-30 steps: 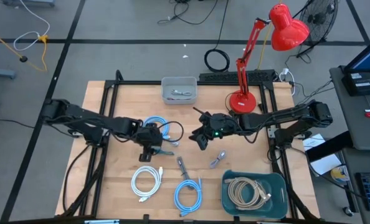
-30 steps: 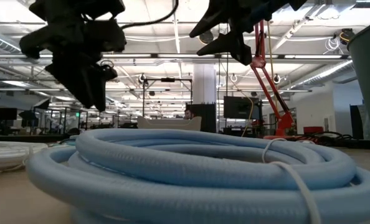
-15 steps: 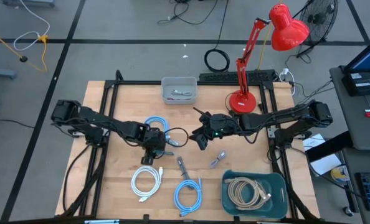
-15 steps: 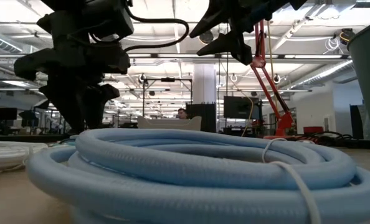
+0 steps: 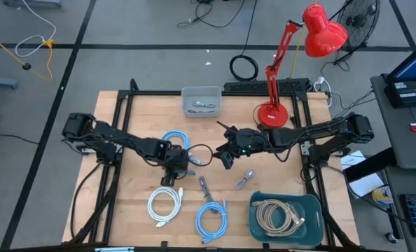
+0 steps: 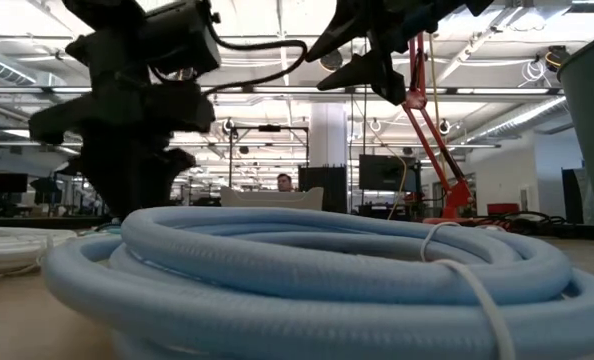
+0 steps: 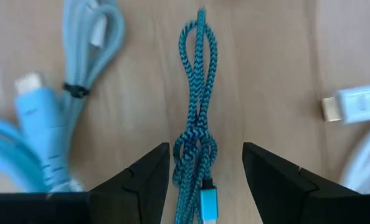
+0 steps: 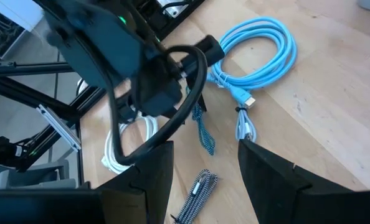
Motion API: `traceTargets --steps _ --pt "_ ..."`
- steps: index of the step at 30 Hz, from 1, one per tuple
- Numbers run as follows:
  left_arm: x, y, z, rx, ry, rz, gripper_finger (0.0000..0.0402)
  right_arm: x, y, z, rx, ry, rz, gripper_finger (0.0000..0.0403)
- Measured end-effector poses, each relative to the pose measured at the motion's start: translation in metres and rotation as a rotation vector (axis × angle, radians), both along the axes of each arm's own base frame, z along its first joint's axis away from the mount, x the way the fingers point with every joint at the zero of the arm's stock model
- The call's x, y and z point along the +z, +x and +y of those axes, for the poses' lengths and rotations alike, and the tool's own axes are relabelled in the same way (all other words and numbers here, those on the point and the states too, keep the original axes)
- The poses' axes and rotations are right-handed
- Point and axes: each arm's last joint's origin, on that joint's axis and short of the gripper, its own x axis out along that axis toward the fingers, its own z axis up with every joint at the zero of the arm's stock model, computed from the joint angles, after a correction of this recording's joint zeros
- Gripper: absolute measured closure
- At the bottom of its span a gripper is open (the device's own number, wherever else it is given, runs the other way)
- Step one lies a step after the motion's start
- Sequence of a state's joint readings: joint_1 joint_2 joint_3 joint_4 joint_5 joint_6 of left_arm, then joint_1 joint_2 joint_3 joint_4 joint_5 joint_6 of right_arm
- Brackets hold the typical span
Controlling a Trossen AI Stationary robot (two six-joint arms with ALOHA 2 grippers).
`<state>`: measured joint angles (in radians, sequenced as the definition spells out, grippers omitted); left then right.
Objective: Pick & Place USB Port
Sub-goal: Put the blue usb cable into the gray bin
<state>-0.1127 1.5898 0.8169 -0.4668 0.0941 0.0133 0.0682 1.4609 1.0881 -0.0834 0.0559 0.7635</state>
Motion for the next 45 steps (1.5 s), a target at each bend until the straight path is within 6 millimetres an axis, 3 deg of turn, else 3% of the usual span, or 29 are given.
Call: traceTargets --steps 6,9,14,19,23,28,32,36,40,45 --pt "-0.004 0.004 0.000 0.025 -0.010 0.005 0.0212 0.000 -0.001 0.004 0.011 0.002 0.003 0.0232" --pt "-0.004 0.004 -0.001 0.025 -0.010 -0.001 0.0260 0.000 -0.001 0.006 0.018 0.002 0.004 0.0232" --pt "-0.003 0.002 -0.001 0.013 -0.040 0.018 0.0373 0.000 -0.001 0.006 0.018 0.002 0.004 0.0232" --pt "-0.001 0.000 -0.001 0.038 -0.040 0.067 0.0368 0.000 -0.001 0.006 0.016 0.004 0.003 0.0232" --pt "0.028 0.002 0.001 0.039 0.039 0.087 0.0380 0.000 -0.001 0.006 0.015 0.008 -0.001 0.0232" --pt "0.090 0.015 0.014 0.084 0.129 -0.077 0.0383 0.000 0.000 0.006 0.014 0.009 -0.003 0.0232" --pt "0.137 0.025 0.044 0.202 0.200 -0.213 0.0383 0.000 0.000 0.006 0.014 0.009 -0.004 0.0232" --pt "0.168 0.025 0.095 0.354 0.235 -0.290 0.0383 0.000 0.000 0.006 0.016 0.009 -0.004 0.0232" --pt "0.178 0.014 0.160 0.536 0.225 -0.336 0.0383 0.000 -0.001 0.008 0.028 0.003 -0.001 0.0232" --pt "0.173 -0.001 0.232 0.667 0.166 -0.367 0.0384 0.000 -0.001 0.008 0.040 -0.009 0.000 0.0232"
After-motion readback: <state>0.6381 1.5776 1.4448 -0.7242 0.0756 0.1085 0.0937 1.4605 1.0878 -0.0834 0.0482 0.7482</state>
